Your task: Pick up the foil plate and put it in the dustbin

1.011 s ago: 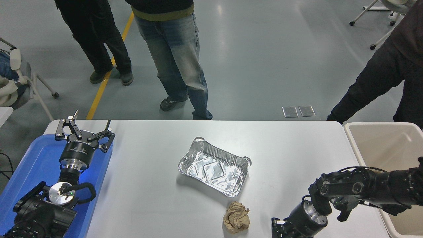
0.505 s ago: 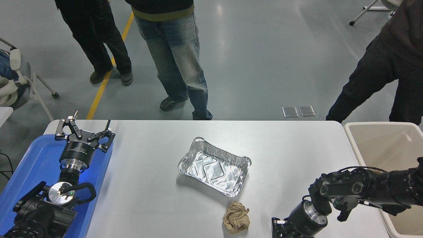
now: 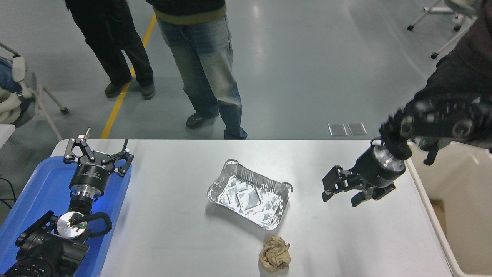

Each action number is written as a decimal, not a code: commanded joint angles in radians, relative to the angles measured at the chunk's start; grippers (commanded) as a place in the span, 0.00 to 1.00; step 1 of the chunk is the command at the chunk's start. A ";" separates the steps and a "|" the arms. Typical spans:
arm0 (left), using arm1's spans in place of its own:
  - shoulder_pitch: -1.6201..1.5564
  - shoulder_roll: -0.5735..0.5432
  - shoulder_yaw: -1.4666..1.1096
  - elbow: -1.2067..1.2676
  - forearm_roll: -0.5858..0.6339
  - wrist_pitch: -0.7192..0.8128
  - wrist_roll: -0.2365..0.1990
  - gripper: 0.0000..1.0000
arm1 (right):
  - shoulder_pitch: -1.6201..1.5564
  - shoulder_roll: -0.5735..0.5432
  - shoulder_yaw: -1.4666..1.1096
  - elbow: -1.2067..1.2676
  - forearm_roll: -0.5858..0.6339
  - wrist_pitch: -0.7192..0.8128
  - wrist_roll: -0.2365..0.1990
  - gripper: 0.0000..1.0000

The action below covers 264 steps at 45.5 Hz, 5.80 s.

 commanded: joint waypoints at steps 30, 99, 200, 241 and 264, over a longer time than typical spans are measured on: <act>-0.001 0.002 0.000 0.000 0.000 0.000 0.000 0.99 | 0.555 0.146 -0.388 0.193 -0.120 0.027 -0.001 1.00; -0.001 0.000 0.000 0.000 -0.002 0.000 -0.002 0.99 | -0.576 0.454 0.092 -0.413 0.141 -0.584 -0.188 0.99; -0.001 0.002 0.000 0.000 0.000 0.000 0.000 0.99 | -0.592 0.454 0.269 -0.388 0.187 -0.587 -0.191 0.00; 0.000 0.006 0.000 -0.002 0.000 0.000 0.000 0.99 | 0.706 0.110 -0.336 0.270 0.385 -0.062 -0.183 0.00; -0.001 0.003 0.000 0.000 -0.002 0.000 0.000 0.99 | 0.700 -0.006 -0.544 0.178 0.278 -0.077 -0.174 0.00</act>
